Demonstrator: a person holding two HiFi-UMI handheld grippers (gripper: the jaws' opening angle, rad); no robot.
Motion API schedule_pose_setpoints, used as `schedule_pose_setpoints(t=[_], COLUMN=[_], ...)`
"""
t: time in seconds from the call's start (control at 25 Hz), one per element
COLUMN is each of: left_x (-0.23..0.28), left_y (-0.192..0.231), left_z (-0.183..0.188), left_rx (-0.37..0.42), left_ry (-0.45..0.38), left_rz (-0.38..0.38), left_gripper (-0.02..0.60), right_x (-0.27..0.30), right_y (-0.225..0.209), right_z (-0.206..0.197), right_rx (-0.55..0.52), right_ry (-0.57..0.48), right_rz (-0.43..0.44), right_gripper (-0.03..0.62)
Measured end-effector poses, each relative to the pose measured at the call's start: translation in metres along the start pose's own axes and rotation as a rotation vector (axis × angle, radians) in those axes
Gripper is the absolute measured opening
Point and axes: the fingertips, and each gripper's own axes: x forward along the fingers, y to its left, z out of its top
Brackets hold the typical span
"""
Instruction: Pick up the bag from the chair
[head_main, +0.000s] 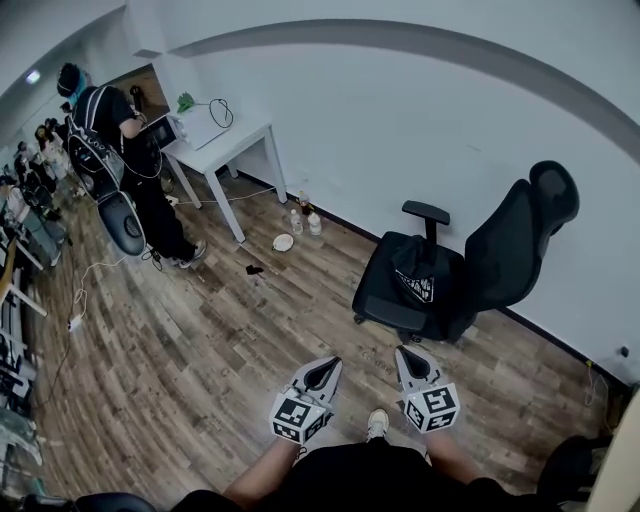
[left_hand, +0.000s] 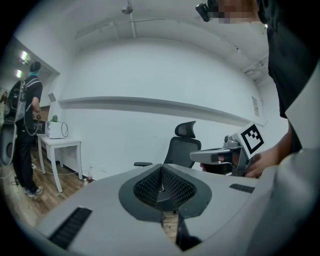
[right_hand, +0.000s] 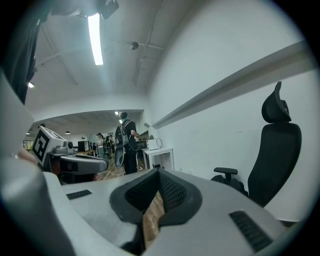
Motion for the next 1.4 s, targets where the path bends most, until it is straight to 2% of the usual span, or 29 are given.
schedule_pose_setpoints(t=[0.16, 0.48, 0.92, 1.2, 1.4], left_x=[0.032, 0.089, 0.129, 0.149, 0.18], left_y=[0.007, 0.002, -0.003, 0.017, 0.042], left_z=[0.007, 0.019, 0.034, 0.021, 0.026], left_rx=[-0.048, -0.029, -0.008, -0.035, -0.04], left_ry=[-0.019, 0.0, -0.011, 0.015, 0.014], left_rz=[0.016, 0.018, 0.007, 0.006, -0.027], left_gripper=[0.022, 0.021, 0.021, 0.021, 0.021], right_x=[0.014, 0.03, 0.043, 0.059, 0.085], right_y=[-0.034, -0.088, -0.121, -0.147, -0.166], right_z=[0.002, 0.007, 0.02, 0.013, 0.017], right_rx=[0.001, 0.013, -0.008, 0.002, 0.002], right_ry=[0.011, 0.012, -0.01, 0.012, 0.027], right_rz=[0.008, 0.026, 0.033, -0.009, -0.047], right_gripper=[0.02, 0.02, 0.02, 0.02, 0.02])
